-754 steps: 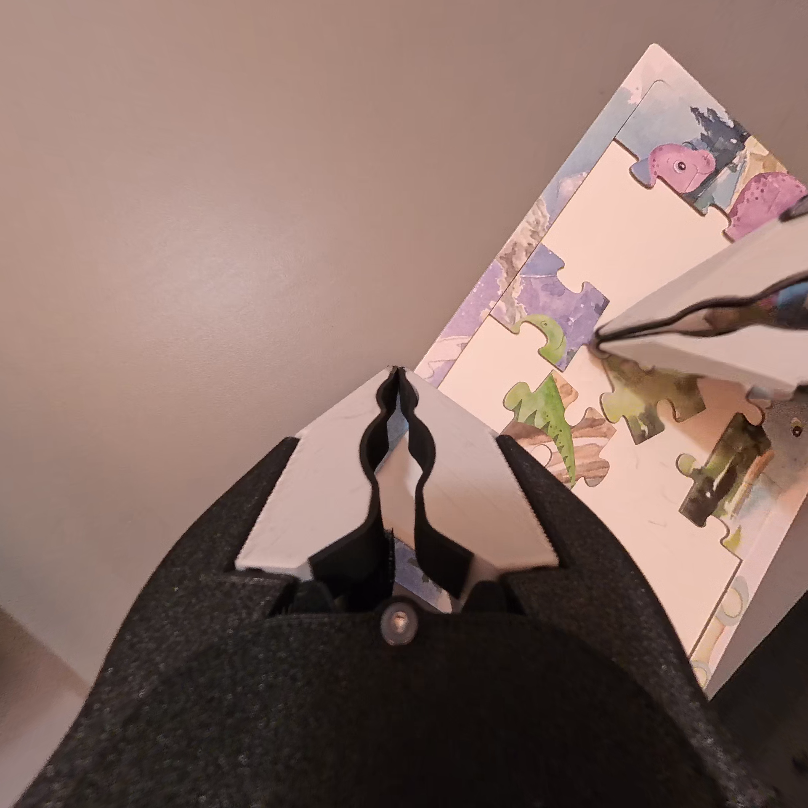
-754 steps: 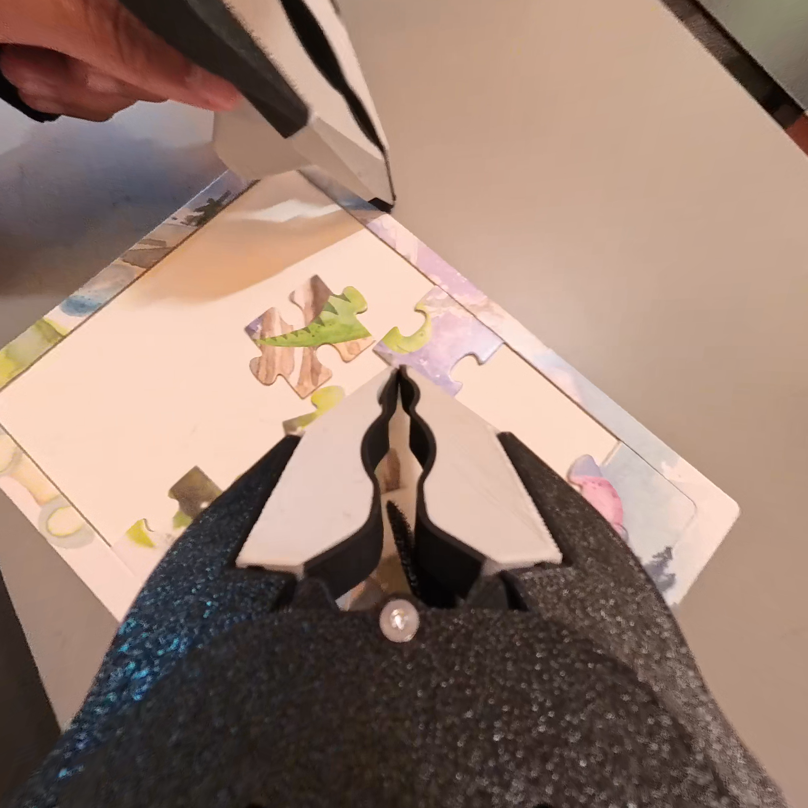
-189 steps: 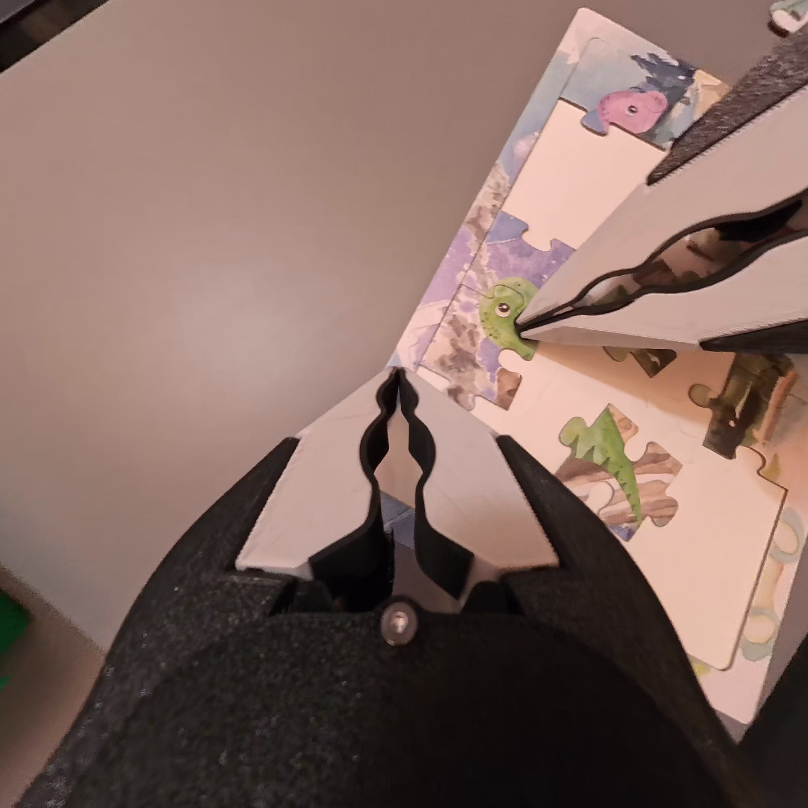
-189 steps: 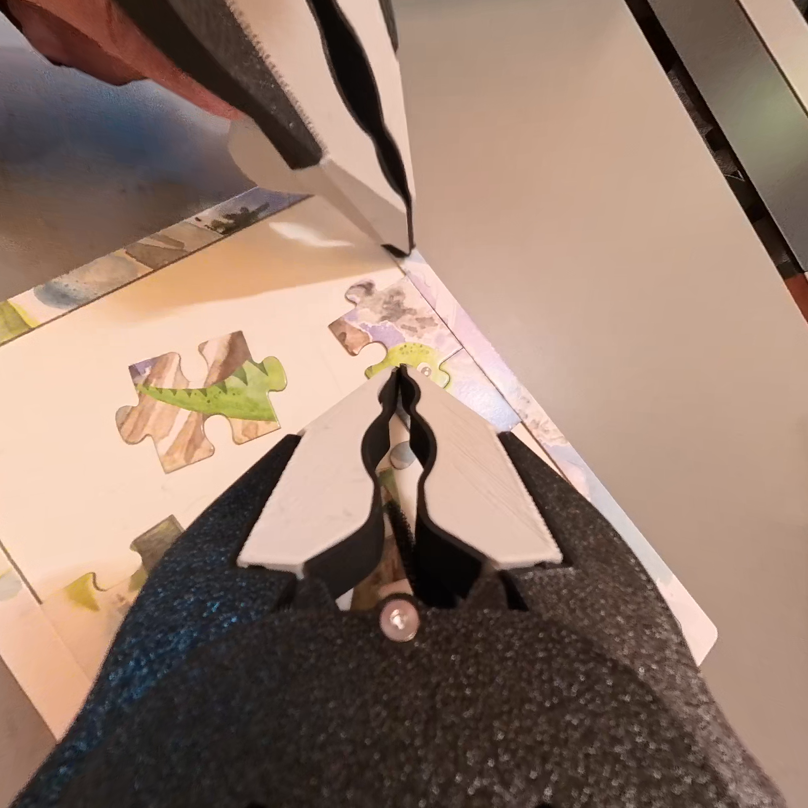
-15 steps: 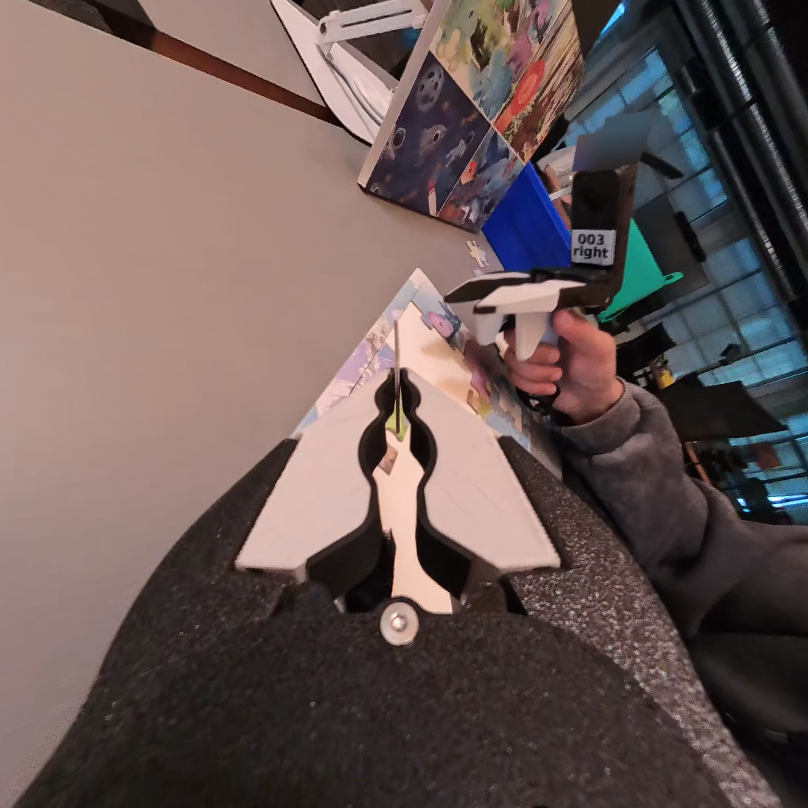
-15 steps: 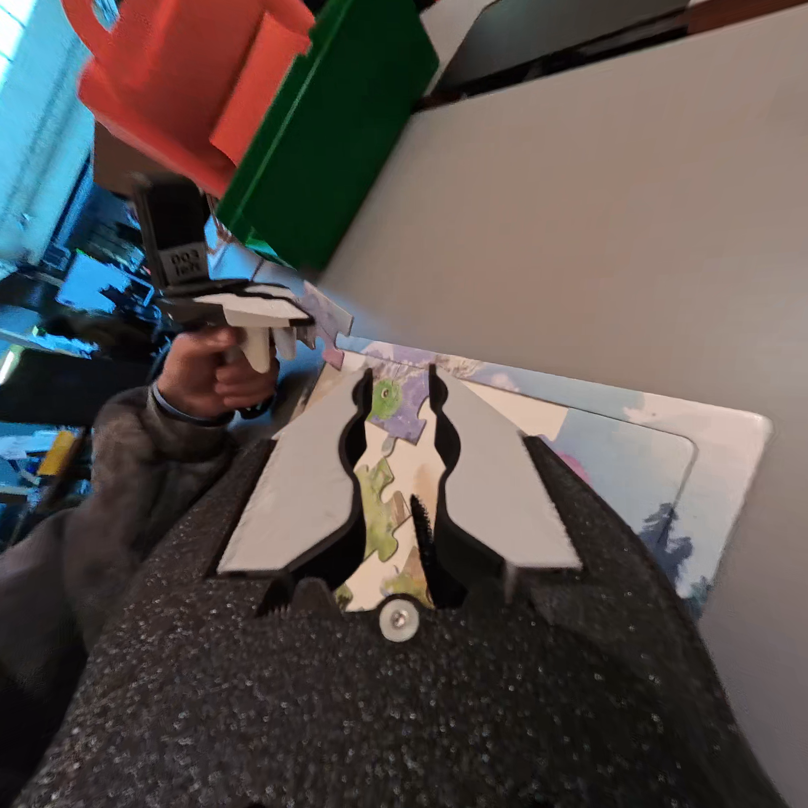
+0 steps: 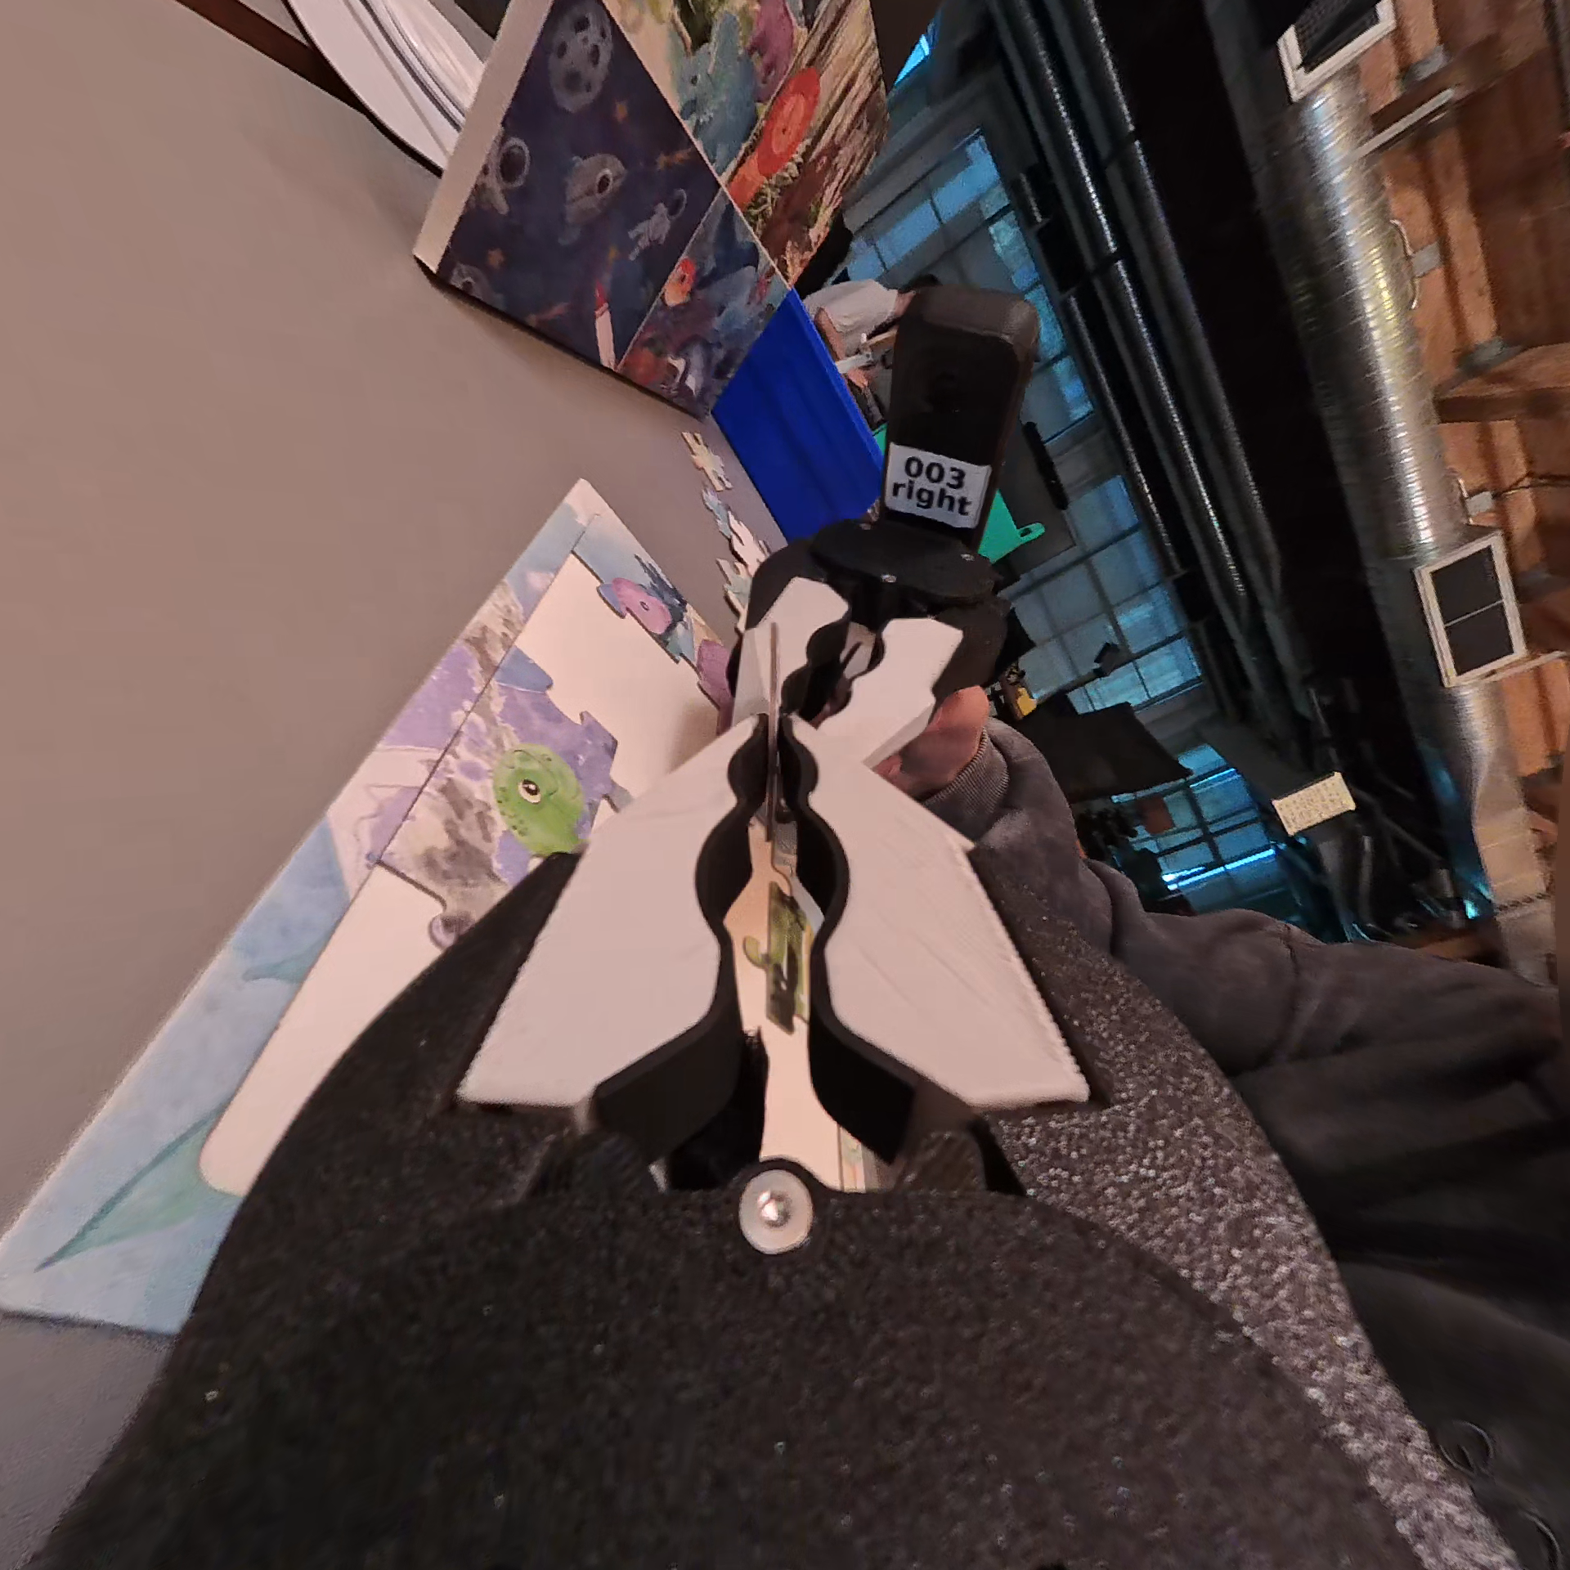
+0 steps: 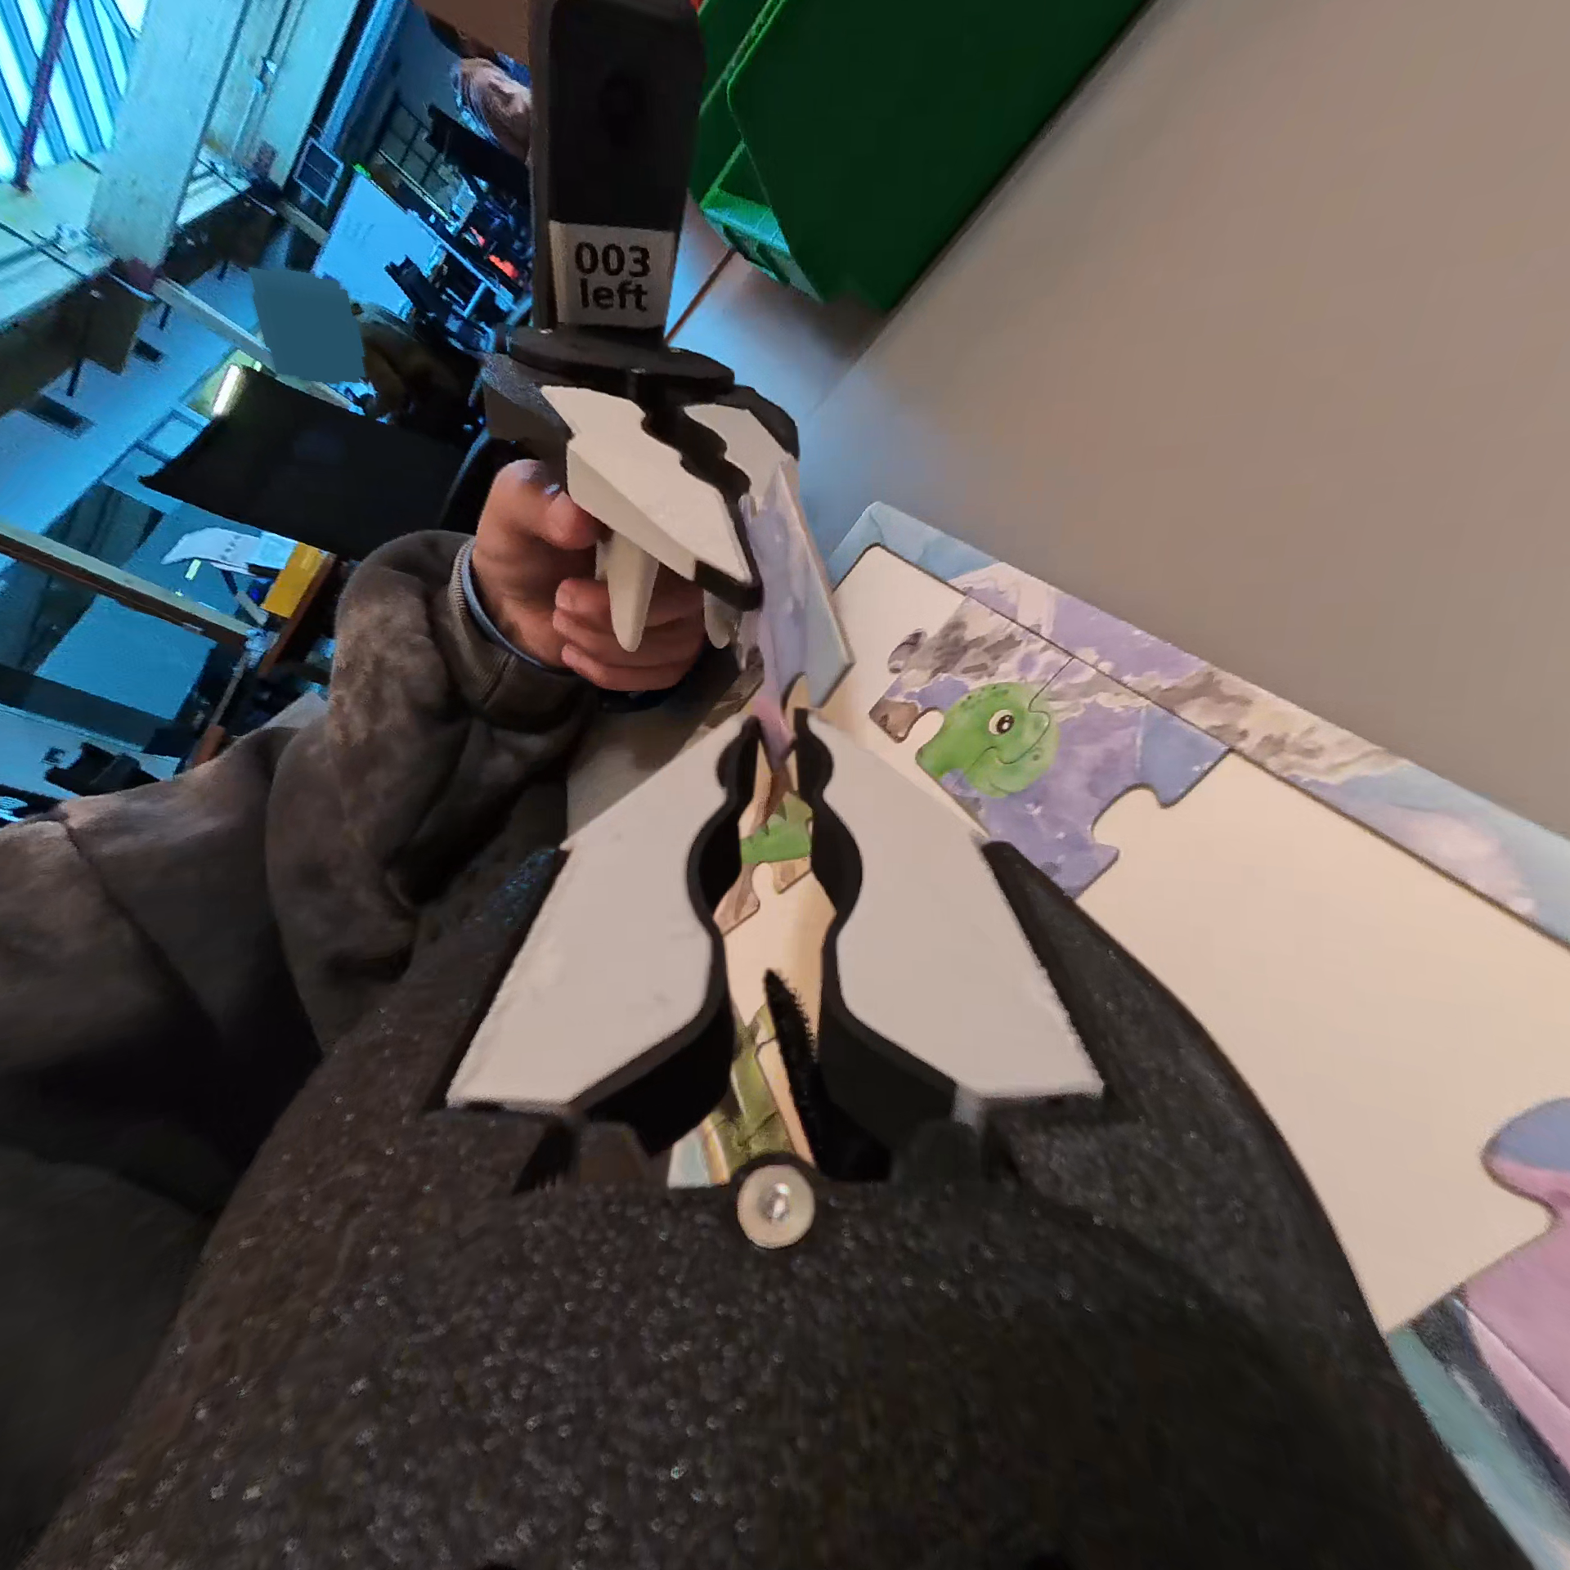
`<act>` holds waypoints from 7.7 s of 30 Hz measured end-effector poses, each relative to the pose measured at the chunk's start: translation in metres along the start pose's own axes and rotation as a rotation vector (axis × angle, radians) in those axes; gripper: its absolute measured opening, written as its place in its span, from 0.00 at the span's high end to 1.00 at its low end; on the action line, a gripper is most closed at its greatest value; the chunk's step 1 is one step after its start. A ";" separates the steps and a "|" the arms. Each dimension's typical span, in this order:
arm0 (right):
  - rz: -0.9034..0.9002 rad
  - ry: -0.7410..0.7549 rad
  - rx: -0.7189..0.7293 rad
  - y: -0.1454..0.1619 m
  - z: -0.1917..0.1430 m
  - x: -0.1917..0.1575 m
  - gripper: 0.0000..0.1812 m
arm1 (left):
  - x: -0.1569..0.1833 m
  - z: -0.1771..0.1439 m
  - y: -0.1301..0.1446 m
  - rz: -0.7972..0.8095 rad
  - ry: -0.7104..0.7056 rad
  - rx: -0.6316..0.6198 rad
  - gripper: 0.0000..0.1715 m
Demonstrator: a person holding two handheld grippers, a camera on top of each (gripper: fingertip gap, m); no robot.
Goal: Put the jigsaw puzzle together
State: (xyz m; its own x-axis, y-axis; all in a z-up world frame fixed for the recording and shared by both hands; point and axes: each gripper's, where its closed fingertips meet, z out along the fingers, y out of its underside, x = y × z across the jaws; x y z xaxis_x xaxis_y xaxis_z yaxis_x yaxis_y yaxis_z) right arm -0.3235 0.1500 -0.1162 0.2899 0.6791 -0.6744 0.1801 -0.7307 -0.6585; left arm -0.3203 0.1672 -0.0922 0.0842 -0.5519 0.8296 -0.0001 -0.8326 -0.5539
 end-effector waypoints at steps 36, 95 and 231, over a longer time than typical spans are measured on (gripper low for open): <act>0.157 0.275 0.342 -0.044 -0.115 0.078 0.94 | -0.008 0.021 0.022 0.071 -0.216 -0.120 0.99; 0.055 0.224 0.074 -0.014 -0.052 0.053 0.93 | 0.014 0.014 0.027 0.137 -0.115 -0.067 0.99; 0.178 0.407 0.161 -0.022 -0.124 0.104 0.92 | -0.059 0.077 0.021 0.931 -0.668 -0.560 0.73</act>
State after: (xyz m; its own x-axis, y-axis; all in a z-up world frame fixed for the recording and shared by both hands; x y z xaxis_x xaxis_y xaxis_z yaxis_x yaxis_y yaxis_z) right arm -0.1807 0.2282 -0.1307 0.6536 0.4386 -0.6167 -0.0447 -0.7911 -0.6101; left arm -0.2485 0.1858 -0.1586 0.3090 -0.9405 -0.1411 -0.7337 -0.1414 -0.6646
